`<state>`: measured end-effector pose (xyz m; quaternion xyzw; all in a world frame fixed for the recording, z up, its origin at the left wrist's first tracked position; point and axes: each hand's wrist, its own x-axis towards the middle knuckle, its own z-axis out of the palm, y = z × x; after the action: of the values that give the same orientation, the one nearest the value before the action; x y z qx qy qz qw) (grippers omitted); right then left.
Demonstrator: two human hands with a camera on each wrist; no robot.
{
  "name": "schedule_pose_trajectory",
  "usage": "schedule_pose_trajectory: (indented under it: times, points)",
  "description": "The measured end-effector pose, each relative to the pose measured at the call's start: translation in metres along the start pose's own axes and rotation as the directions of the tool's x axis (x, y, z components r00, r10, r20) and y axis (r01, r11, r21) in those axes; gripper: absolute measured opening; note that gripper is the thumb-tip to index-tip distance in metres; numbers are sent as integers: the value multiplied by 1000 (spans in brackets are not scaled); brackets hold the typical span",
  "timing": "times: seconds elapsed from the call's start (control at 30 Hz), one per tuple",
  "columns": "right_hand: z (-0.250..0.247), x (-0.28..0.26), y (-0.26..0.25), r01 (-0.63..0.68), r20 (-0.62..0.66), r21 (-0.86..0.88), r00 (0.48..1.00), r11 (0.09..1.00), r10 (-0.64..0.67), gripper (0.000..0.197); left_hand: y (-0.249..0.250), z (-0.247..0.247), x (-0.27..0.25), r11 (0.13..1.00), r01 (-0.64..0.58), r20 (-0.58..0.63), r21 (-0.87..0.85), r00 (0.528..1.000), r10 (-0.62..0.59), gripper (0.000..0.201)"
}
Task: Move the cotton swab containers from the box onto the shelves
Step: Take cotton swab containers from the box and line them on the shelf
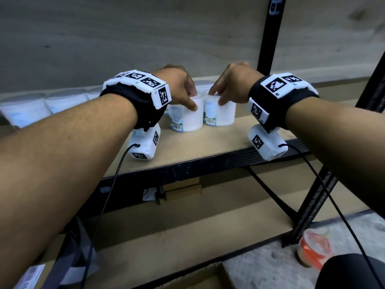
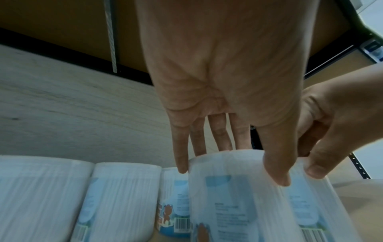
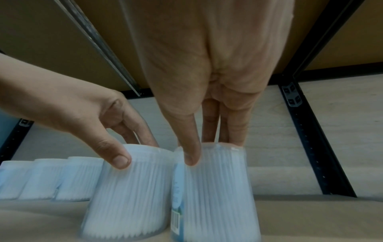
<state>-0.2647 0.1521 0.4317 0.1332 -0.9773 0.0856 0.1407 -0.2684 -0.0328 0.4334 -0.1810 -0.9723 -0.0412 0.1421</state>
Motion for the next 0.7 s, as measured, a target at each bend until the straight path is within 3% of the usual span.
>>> schedule_pose_trajectory:
  times: [0.7]
  points:
    - [6,6,6,20,-44,-23,999,1000,-21,39,-4,6,2,996,49,-9,-76,999,-50,45]
